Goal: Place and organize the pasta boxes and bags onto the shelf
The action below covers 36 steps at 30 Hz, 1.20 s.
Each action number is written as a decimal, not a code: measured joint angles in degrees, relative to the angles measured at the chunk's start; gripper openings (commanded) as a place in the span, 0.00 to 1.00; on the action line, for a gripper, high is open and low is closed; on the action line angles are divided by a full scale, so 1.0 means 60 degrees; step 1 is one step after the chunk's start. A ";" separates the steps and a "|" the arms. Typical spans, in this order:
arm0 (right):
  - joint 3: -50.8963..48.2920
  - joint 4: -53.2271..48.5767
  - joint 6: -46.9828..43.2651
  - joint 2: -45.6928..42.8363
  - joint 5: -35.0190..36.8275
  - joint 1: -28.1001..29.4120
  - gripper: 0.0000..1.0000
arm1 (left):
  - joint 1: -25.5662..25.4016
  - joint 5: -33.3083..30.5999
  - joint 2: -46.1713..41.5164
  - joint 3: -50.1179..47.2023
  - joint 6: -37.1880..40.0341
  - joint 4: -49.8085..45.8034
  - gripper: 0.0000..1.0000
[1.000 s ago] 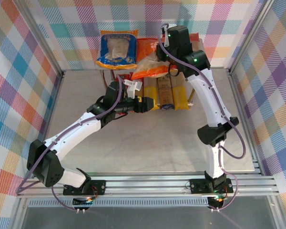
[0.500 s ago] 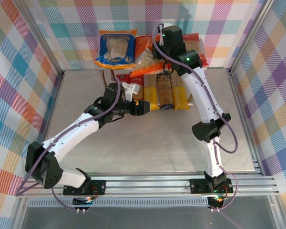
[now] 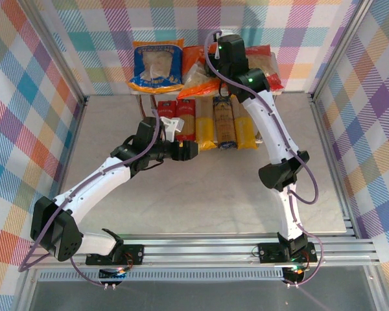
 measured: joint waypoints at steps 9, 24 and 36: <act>-0.0025 0.0146 0.0455 -0.0022 -0.0477 -0.0157 0.42 | 0.0175 -0.0033 -0.0182 -0.0160 0.0160 -0.0062 0.74; -0.0922 0.0732 0.0929 -0.1654 -0.2324 -0.0095 0.04 | 0.0175 -0.0117 -0.0645 -0.0441 0.0233 -0.0277 0.74; -0.0459 0.0798 0.0922 -0.0390 -0.4619 0.0142 0.03 | 0.0295 -0.0470 -0.0929 -0.0648 0.0448 -0.0765 0.74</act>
